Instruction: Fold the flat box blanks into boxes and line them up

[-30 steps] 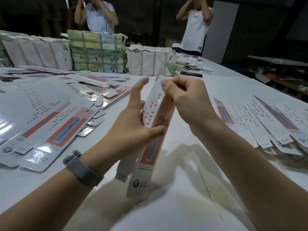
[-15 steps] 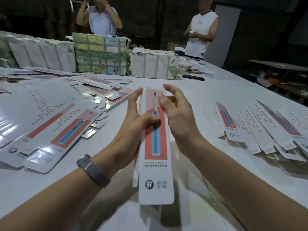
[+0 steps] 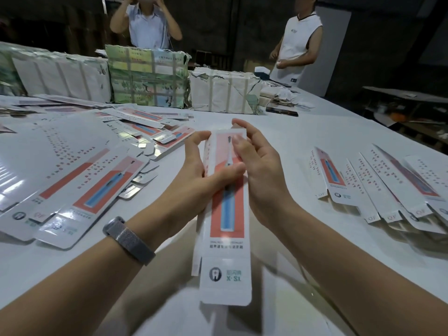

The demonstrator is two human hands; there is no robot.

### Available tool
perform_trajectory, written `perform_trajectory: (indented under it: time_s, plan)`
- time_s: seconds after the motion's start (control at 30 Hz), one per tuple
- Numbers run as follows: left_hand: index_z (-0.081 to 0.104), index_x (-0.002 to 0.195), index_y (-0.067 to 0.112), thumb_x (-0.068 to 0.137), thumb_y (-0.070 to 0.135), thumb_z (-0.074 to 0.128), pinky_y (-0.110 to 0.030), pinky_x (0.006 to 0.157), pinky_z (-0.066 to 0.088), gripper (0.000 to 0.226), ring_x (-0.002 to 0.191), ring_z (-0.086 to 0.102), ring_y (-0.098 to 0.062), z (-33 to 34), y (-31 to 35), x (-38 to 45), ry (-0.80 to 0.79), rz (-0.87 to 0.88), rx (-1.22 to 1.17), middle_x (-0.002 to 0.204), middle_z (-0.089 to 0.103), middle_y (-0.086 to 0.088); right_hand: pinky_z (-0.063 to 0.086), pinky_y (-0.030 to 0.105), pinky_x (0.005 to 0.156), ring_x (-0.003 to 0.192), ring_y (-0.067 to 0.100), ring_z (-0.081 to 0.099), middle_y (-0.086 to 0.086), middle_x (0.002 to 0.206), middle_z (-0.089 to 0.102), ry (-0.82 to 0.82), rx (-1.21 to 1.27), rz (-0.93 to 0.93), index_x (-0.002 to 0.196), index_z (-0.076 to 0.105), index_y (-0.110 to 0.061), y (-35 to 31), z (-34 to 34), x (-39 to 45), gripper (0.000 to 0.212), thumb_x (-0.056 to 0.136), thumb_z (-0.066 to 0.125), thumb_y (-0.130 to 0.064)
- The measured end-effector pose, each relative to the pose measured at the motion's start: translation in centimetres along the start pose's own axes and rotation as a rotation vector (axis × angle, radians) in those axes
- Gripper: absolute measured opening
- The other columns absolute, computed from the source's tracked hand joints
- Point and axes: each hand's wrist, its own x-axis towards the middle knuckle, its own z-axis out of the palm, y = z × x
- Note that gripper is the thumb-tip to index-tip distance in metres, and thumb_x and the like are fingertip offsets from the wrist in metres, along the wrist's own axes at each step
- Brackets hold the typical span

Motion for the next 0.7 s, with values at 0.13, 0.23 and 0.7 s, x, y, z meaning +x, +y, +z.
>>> perform_trajectory:
  time_s: [0.13, 0.23, 0.7]
  plan:
    - [0.034, 0.124, 0.059, 0.088, 0.030, 0.061, -0.030, 0.071, 0.059, 0.055, 0.086, 0.075, -0.023, 0.2, -0.8, 0.0, 0.021, 0.067, -0.056, 0.101, 0.075, 0.006, 0.059, 0.045, 0.088, 0.101, 0.027, 0.069, 0.017, 0.117, 0.062, -0.018, -0.035, 0.022, 0.113, 0.057, -0.043, 0.4, 0.0, 0.0, 0.019, 0.099, 0.057, -0.030]
    - [0.035, 0.119, 0.068, 0.089, 0.030, 0.058, -0.031, 0.075, 0.059, 0.054, 0.092, 0.074, -0.022, 0.3, -1.1, 0.0, -0.002, 0.097, -0.049, 0.105, 0.073, 0.011, 0.059, 0.044, 0.087, 0.101, 0.028, 0.069, 0.013, 0.116, 0.062, -0.008, -0.049, 0.018, 0.109, 0.057, -0.036, 0.6, -0.1, 0.0, 0.012, 0.098, 0.059, -0.031]
    - [0.043, 0.112, 0.059, 0.081, 0.035, 0.065, -0.024, 0.063, 0.058, 0.045, 0.073, 0.073, -0.015, -0.1, -1.8, 0.4, 0.009, 0.104, -0.024, 0.085, 0.071, 0.010, 0.059, 0.040, 0.083, 0.088, 0.018, 0.067, -0.007, 0.095, 0.067, -0.070, -0.027, -0.027, 0.105, 0.054, -0.023, 0.9, -0.6, 0.7, 0.021, 0.086, 0.058, -0.031]
